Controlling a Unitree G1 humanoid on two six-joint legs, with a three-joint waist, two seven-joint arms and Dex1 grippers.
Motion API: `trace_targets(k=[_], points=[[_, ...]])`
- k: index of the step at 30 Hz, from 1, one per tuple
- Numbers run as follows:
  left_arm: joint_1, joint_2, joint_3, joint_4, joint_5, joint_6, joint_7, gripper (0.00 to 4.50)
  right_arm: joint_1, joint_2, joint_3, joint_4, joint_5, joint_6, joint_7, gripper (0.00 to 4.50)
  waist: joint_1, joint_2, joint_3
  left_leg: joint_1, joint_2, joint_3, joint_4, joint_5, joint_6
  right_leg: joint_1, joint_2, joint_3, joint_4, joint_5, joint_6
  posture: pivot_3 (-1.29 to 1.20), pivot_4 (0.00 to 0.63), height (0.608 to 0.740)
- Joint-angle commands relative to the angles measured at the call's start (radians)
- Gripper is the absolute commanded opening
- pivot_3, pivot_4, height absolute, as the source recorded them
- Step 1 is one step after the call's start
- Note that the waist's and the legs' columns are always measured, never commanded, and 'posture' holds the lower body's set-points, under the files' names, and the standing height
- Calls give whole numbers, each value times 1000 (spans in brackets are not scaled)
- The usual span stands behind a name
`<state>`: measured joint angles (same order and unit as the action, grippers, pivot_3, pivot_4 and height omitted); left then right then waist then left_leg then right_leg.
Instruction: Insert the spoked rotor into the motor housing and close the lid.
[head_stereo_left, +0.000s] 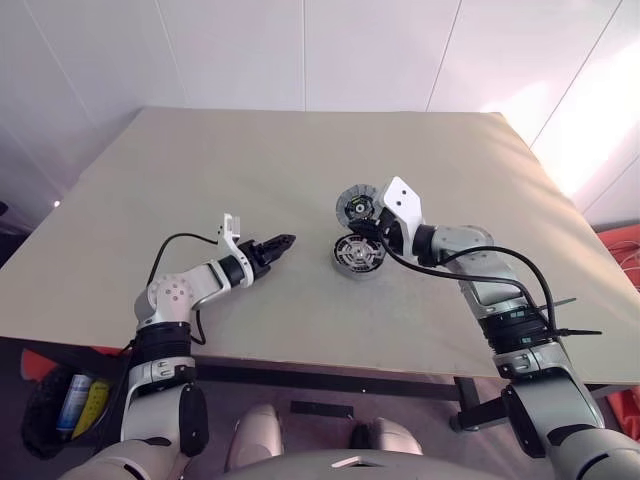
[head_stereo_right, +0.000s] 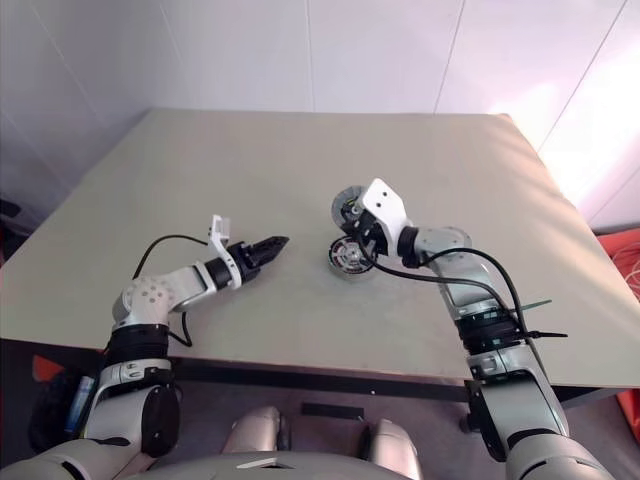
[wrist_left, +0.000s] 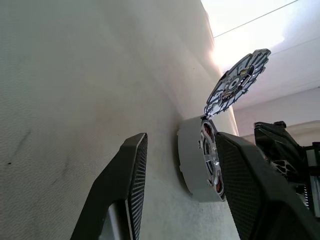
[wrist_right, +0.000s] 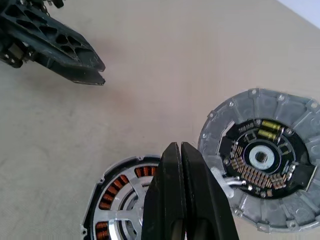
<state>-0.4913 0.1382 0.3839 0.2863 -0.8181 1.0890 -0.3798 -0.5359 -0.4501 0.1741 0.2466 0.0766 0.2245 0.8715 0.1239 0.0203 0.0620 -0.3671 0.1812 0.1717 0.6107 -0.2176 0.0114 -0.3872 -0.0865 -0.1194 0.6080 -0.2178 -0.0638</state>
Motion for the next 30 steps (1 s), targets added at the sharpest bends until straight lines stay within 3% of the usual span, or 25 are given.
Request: trace_targets(k=[1,7,19,25,30], points=[[-7,17,-4,-34,0,-28,-13,2284,3,1,8,75,-31,-52,-19,0,-1,0,0,0,0,0,0,0,0,0,0,0,0,0,0,0,0,740],[5,28,-8,-51,0,-36,-17,2284,-3,15,13,160,-60,-113,-42,0,-3,0,0,2,0,0,0,0,0,1,0,0,0,0,0,0,0,740],[11,33,-13,-46,1,-63,-22,2284,-13,-29,-9,3,-8,-68,35,0,-3,0,0,1,0,0,0,0,2,0,0,0,0,0,0,0,0,740],[10,38,-16,-43,6,-75,-21,2284,46,13,30,81,-30,-77,34,0,-3,0,0,1,0,0,0,-1,1,0,0,0,0,0,0,0,0,740],[12,43,-24,-54,10,-88,-23,2284,12,35,6,164,-56,-126,-35,0,-6,0,0,7,1,0,0,-1,0,5,0,0,0,0,1,0,0,740]])
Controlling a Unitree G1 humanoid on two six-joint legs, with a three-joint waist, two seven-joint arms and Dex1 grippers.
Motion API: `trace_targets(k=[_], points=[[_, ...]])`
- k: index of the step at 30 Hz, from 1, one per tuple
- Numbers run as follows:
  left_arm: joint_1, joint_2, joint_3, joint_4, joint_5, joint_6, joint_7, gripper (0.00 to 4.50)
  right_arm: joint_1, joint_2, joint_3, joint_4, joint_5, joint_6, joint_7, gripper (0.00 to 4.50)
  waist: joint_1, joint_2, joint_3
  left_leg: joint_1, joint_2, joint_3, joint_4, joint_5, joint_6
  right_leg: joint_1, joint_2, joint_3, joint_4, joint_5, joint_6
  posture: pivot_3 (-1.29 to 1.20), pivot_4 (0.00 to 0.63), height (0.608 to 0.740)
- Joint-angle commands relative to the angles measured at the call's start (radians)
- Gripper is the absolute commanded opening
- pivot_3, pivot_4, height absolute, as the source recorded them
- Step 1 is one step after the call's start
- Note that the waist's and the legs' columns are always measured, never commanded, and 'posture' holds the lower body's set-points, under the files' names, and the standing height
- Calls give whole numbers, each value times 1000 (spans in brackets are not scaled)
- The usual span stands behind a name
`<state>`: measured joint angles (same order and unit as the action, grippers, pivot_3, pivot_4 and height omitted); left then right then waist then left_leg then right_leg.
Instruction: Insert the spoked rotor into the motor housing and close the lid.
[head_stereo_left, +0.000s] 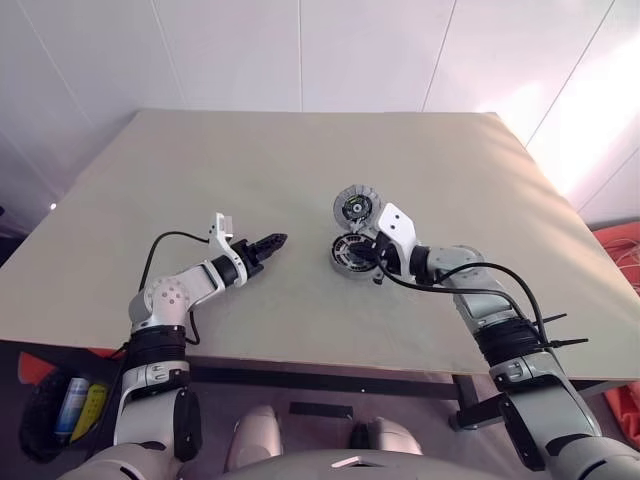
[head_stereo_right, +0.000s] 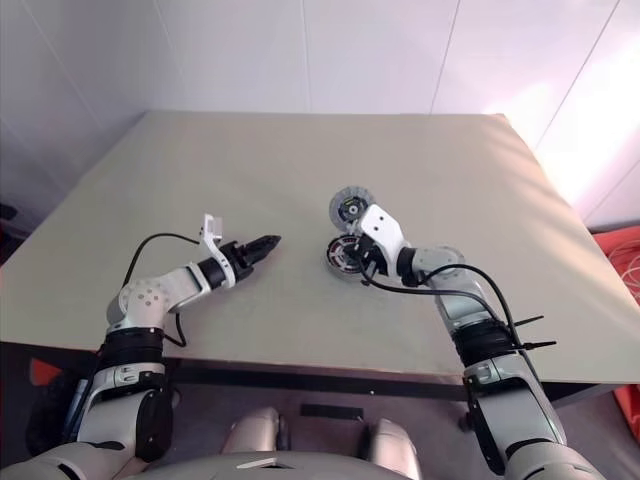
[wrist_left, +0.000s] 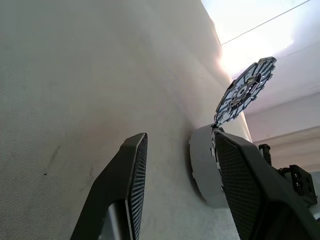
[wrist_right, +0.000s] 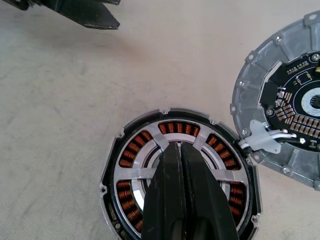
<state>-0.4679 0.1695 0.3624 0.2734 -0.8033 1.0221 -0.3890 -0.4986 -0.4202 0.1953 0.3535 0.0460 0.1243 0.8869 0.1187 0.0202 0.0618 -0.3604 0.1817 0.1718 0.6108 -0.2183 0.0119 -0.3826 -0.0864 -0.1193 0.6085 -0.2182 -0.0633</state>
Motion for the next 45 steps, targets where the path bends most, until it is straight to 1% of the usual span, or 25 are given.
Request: trace_targets(k=[1,4,8,10,12,15,19,22,26,27,31,35,39,42,45], points=[[-11,14,-6,-46,-2,-24,-16,2284,-37,5,-24,62,-21,-34,-57,0,-1,0,0,1,0,0,0,0,0,1,0,0,0,-1,1,0,0,740],[-9,20,-20,-50,9,-36,-25,2284,-56,-10,-41,30,8,-40,-31,0,-2,0,0,6,0,0,0,1,-2,6,0,0,0,-3,6,0,0,740],[-5,28,-47,-59,29,-56,-42,2284,-92,-81,-39,-70,24,-63,65,0,-1,0,1,9,-1,0,-2,1,-1,9,0,0,-2,-3,6,0,0,740],[-9,39,-76,-84,48,-72,-53,2284,-165,-140,-23,-79,5,-100,141,0,-2,0,2,9,-1,0,-4,1,-1,9,0,0,-2,-3,6,0,0,740],[-17,48,-97,-99,67,-90,-64,2284,-226,-182,-5,-66,-7,-141,212,0,-2,0,2,6,-1,0,-4,1,-1,5,0,1,-1,0,1,0,0,740],[-23,83,-168,-122,141,-154,-90,2320,-323,-226,64,-15,-27,-223,380,637,-4,0,2,2,0,0,-4,1,-1,0,1,1,-1,0,0,0,0,740],[-13,121,-268,-154,247,-262,-128,2320,-409,-241,157,112,-92,-382,534,1975,-12,0,2,-4,0,0,-3,2,3,-4,1,1,0,-1,-2,0,0,740],[-12,152,-337,-198,301,-284,-159,2320,-476,-225,219,239,-143,-501,612,3001,-14,0,2,-12,0,0,3,1,6,-9,0,0,2,0,-2,0,0,740],[-4,181,-402,-258,336,-290,-195,2320,-572,-191,286,426,-234,-682,621,4403,-20,0,2,-21,-1,0,8,0,8,-20,-2,0,11,-1,-3,0,0,740],[-2,183,-408,-266,341,-291,-198,2320,-588,-184,292,458,-246,-714,620,4485,-21,0,2,-21,-1,0,9,0,7,-21,-2,0,12,-1,-4,0,0,740],[10,180,-402,-266,359,-297,-185,2320,-630,-157,292,530,-241,-783,662,4485,-23,0,2,-19,1,0,9,2,5,-21,-1,0,15,-2,-5,0,0,740],[22,178,-389,-271,365,-291,-177,2320,-597,-159,316,538,-253,-837,695,4485,-23,0,2,-19,1,0,10,2,5,-21,-1,0,16,-2,-5,0,0,740],[24,181,-388,-271,367,-288,-180,2320,-563,-160,339,528,-260,-839,713,4485,-22,0,2,-19,1,0,11,2,5,-21,-1,0,16,-2,-5,0,0,740],[24,179,-391,-267,371,-290,-180,2320,-563,-147,354,572,-284,-825,696,4485,-23,0,2,-20,2,0,13,1,6,-21,-1,0,17,-2,-5,0,0,740],[23,175,-393,-262,377,-293,-178,2320,-576,-130,370,647,-332,-813,646,4485,-24,0,2,-20,3,0,15,1,6,-21,-1,0,18,-2,-6,0,0,740]])
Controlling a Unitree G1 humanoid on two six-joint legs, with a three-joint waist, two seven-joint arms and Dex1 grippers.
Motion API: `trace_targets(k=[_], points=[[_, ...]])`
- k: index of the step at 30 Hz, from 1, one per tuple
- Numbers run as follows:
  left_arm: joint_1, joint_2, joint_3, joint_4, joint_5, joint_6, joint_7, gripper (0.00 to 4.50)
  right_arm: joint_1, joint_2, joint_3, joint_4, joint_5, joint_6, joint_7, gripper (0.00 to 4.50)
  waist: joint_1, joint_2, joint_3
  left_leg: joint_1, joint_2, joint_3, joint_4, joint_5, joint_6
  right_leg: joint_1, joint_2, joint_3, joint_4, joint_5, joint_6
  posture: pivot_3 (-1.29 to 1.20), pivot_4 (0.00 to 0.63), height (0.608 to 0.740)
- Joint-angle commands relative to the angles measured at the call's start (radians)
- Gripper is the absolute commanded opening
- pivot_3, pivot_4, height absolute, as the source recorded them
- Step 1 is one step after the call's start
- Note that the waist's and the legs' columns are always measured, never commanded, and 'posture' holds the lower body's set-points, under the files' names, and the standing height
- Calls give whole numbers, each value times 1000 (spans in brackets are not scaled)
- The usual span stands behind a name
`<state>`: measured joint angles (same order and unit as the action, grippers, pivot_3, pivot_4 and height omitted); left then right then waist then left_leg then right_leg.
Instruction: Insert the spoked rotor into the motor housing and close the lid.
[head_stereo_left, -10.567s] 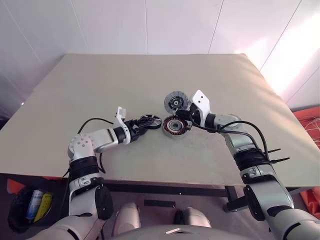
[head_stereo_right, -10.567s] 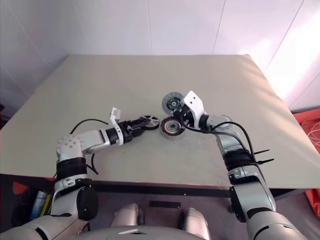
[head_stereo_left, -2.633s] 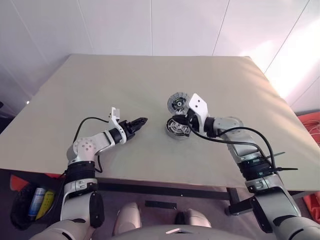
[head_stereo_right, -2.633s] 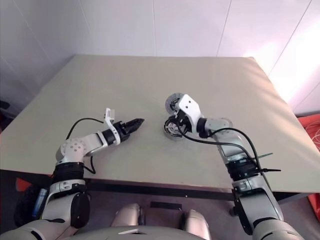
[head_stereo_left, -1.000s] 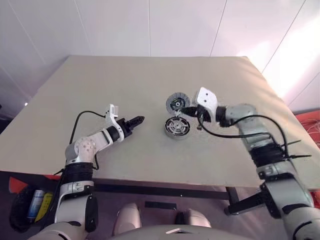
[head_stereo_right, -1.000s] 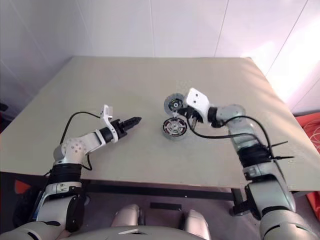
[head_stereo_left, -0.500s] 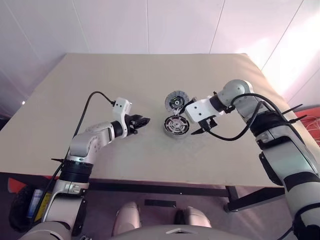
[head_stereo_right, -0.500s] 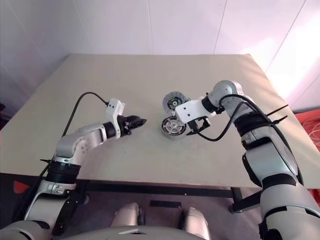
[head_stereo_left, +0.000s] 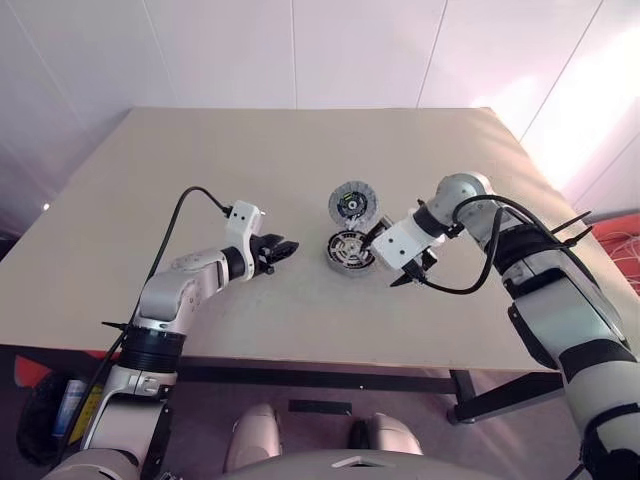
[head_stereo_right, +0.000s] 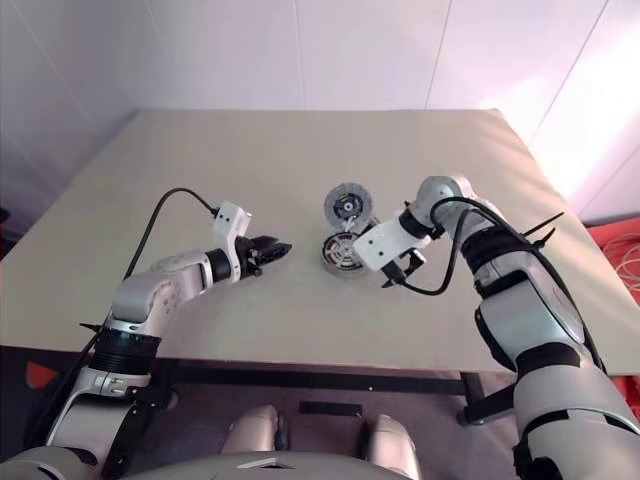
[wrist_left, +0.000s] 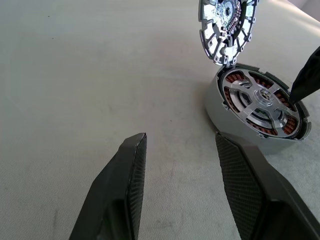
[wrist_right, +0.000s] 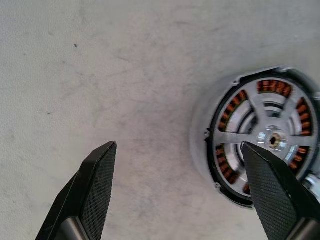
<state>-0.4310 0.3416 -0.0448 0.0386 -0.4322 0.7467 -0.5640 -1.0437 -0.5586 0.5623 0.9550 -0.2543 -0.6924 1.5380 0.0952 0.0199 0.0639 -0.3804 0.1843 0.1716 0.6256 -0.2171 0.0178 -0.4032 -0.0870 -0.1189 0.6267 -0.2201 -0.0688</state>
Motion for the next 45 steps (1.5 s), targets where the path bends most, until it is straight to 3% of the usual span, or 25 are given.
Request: trace_targets(k=[1,24,33,45], points=[[-14,2,14,-24,7,-19,-2,2320,-34,12,3,61,-41,5,-12,4485,0,0,0,0,0,0,1,0,0,0,0,0,1,0,0,0,0,740],[15,-39,14,-19,36,-46,17,2320,-241,89,54,240,-263,-141,-165,4485,-5,1,1,1,2,0,8,-1,-5,-2,0,2,11,0,-1,0,0,740],[21,-35,36,-12,40,-53,20,2320,-216,106,32,211,-218,-211,-100,4485,-4,1,1,-1,2,0,8,-2,-4,-3,1,2,12,-1,-3,0,0,740],[10,-34,26,1,47,-52,13,2320,-173,76,28,214,-234,-185,-129,4485,-4,1,1,0,2,0,8,-2,-5,-3,1,2,12,-1,-3,0,0,740]])
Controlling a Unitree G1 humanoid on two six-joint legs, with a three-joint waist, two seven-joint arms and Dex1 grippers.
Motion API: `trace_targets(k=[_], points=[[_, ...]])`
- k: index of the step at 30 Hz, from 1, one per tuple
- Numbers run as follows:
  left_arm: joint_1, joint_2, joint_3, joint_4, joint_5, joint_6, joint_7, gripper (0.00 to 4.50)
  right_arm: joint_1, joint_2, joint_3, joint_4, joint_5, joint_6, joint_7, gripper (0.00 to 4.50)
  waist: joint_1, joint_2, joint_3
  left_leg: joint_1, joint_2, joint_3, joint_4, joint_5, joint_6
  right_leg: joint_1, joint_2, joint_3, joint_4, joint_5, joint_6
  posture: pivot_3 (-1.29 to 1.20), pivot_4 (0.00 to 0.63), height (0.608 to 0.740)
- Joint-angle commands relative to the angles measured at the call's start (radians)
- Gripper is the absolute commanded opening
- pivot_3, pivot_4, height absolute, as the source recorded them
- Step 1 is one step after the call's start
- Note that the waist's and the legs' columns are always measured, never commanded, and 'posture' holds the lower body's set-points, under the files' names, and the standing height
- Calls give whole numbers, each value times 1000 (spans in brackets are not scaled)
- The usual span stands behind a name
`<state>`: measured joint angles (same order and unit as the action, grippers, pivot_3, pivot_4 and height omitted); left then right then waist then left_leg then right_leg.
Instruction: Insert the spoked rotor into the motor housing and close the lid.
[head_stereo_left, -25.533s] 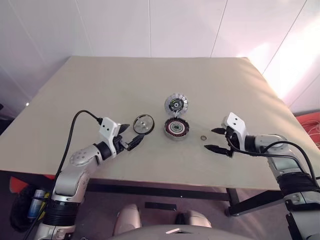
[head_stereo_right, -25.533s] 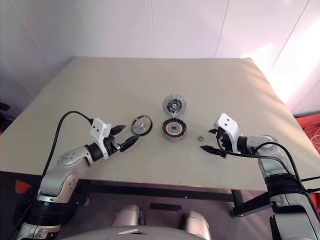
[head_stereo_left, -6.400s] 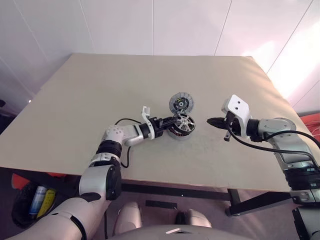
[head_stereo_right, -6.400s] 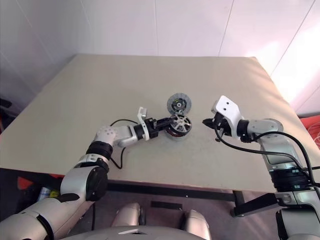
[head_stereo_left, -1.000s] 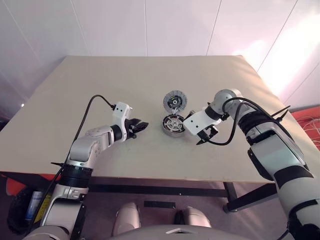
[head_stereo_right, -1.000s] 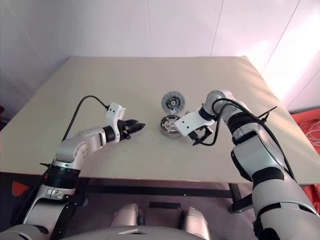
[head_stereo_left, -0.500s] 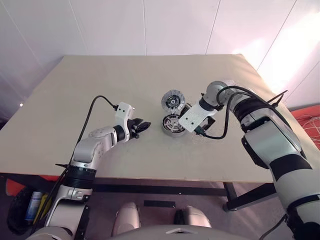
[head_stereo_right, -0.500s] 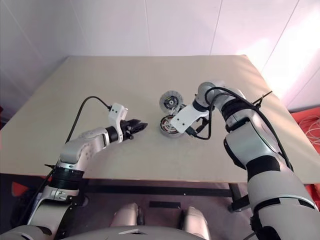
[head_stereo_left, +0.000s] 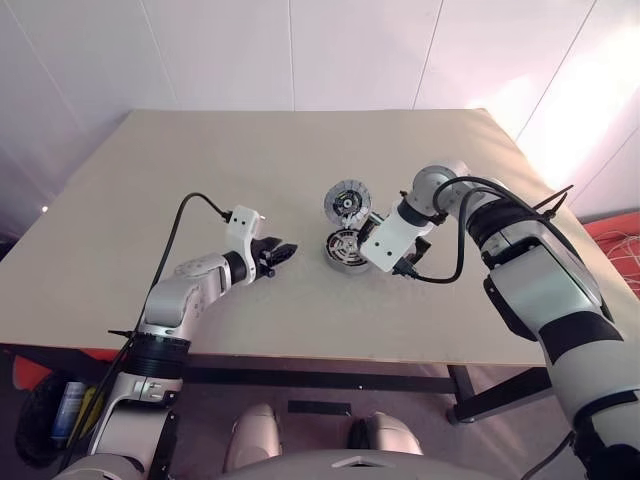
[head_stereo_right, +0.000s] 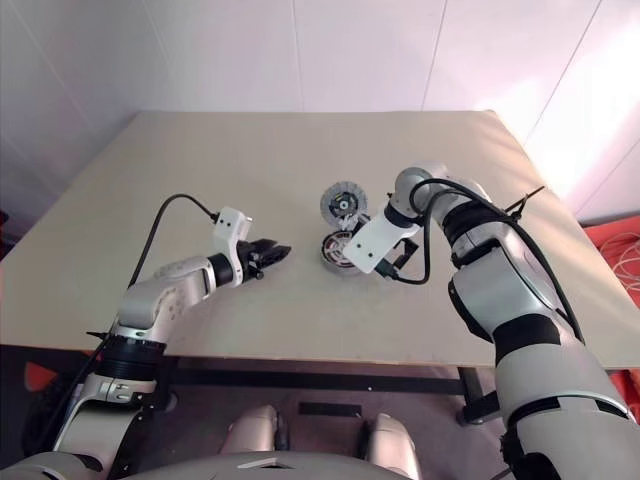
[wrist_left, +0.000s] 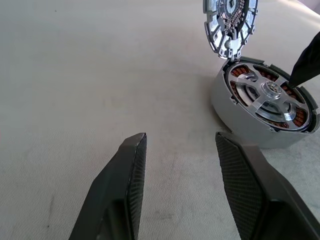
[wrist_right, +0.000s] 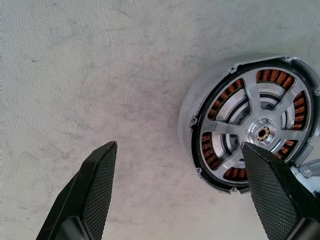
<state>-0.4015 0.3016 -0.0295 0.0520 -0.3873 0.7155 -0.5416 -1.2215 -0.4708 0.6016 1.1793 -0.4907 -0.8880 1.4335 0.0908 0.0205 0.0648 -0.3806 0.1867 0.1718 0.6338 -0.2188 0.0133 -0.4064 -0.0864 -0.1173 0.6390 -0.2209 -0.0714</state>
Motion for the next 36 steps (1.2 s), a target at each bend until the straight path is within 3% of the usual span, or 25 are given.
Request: trace_targets(k=[1,36], points=[[-19,6,9,-13,3,-21,-10,2320,8,-15,-8,-7,-5,14,-35,4485,0,0,0,0,0,0,0,0,0,0,0,0,0,0,0,0,0,740],[-21,14,15,14,29,-41,-14,2320,32,-3,-13,-8,-24,6,-97,4485,-9,0,0,1,0,0,0,0,0,0,0,0,1,0,0,0,0,740]])
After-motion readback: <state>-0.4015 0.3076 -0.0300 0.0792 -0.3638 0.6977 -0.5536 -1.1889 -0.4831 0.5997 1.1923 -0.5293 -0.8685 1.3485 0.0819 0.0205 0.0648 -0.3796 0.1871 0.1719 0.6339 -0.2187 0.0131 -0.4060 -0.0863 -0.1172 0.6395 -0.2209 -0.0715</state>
